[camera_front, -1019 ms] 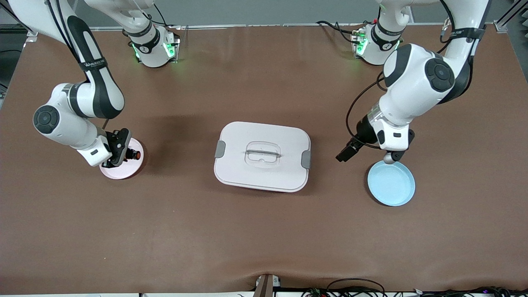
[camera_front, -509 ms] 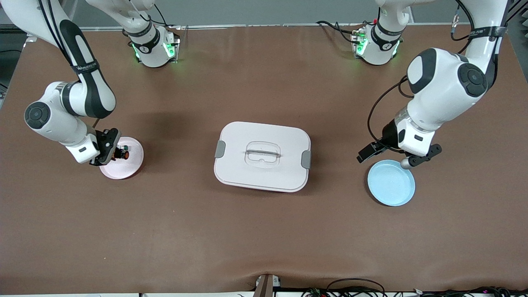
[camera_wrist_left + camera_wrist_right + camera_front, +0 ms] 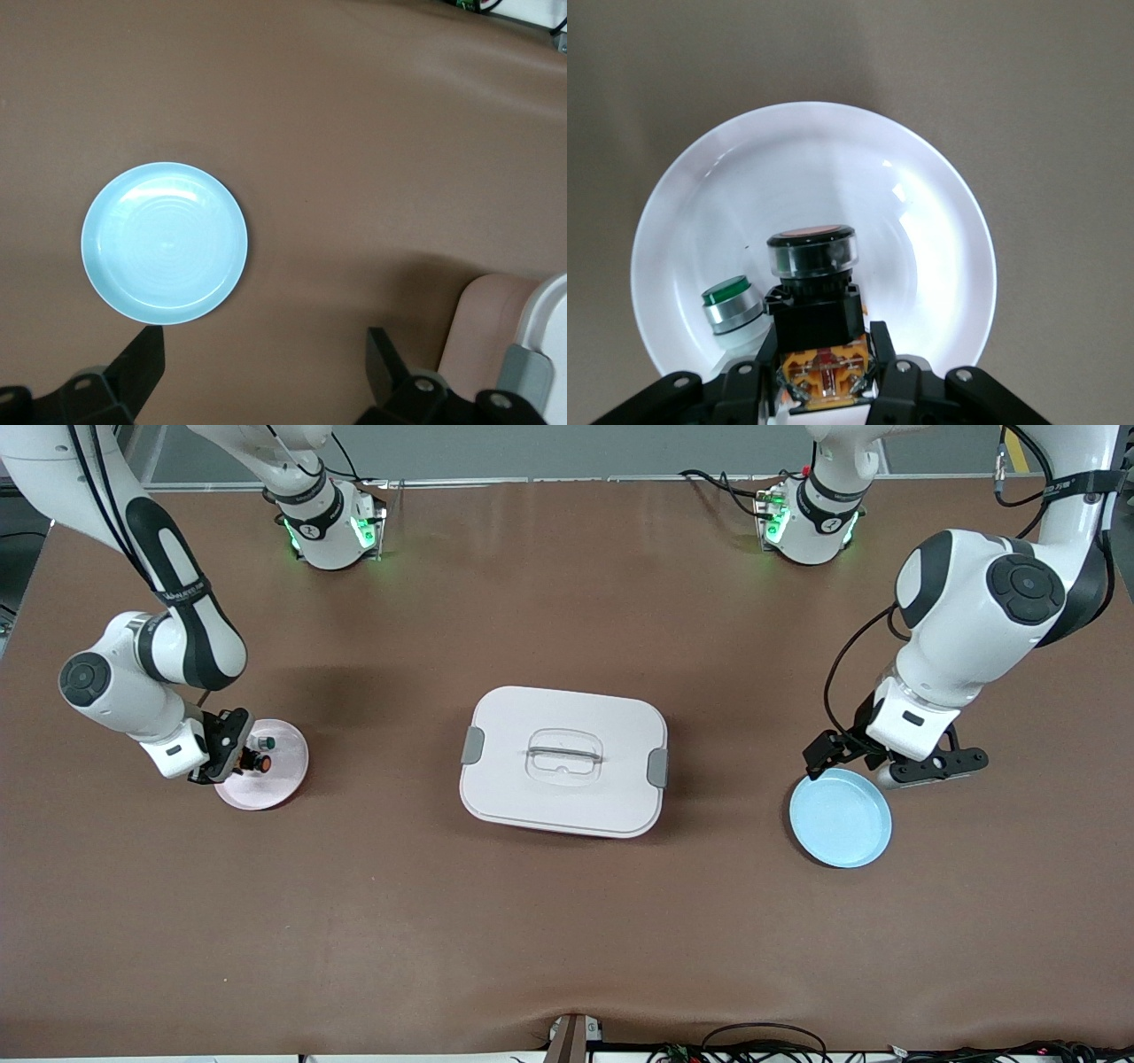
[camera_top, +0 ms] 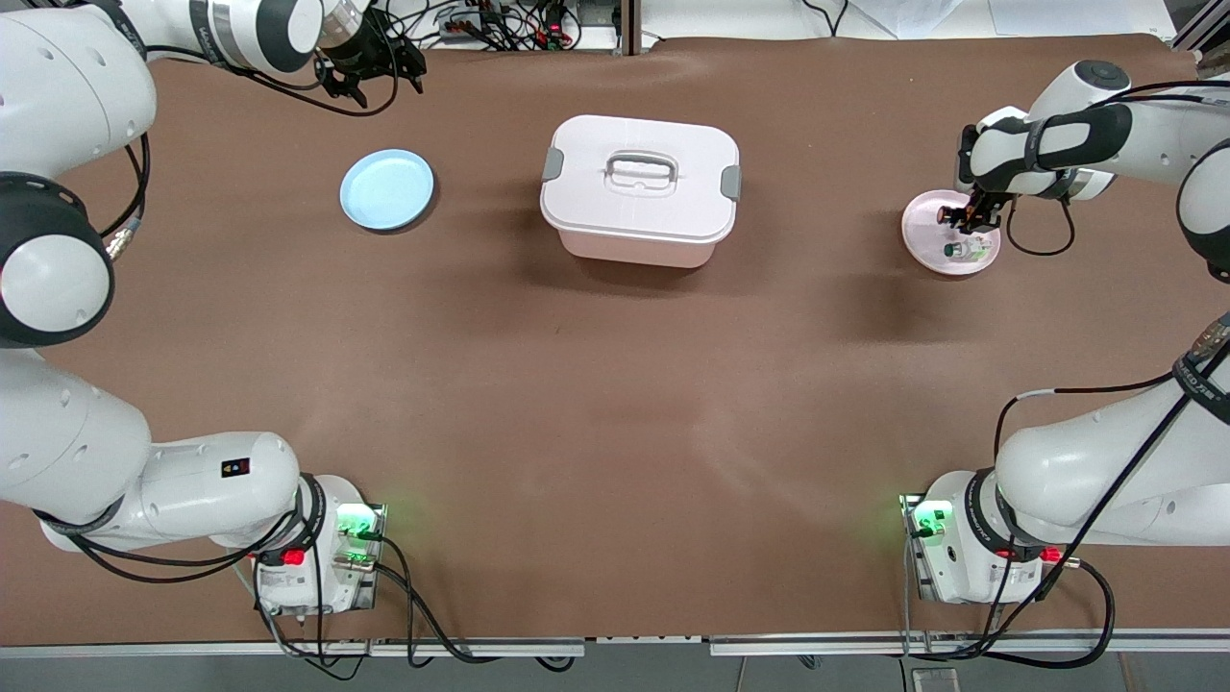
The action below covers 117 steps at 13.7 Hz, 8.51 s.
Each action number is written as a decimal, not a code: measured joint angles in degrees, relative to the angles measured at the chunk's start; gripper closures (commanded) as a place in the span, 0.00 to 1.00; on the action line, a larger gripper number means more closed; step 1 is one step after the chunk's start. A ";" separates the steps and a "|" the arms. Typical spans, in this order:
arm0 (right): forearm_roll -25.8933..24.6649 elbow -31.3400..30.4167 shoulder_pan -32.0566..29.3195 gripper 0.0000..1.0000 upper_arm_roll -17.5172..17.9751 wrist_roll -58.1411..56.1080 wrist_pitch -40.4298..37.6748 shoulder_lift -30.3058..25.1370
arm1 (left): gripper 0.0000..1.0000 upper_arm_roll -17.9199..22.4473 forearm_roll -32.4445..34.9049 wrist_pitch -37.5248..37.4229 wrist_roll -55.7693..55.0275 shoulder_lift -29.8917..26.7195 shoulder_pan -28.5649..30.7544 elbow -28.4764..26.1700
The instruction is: Transfer orange switch to right arm and place
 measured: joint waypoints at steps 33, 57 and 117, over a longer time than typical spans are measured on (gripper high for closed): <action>-0.01 0.66 0.24 0.00 1.35 -2.29 4.93 4.23 | 0.00 0.31 -4.74 -36.09 15.22 -5.30 9.44 25.08; 0.06 29.16 2.84 0.00 1.64 49.31 -55.82 -1.24 | 0.00 6.05 -3.84 -36.20 18.59 -4.40 3.48 26.23; 4.05 45.08 7.50 0.00 0.75 86.07 -71.70 -13.88 | 0.00 17.72 -2.09 -36.51 20.60 -6.14 -8.12 24.34</action>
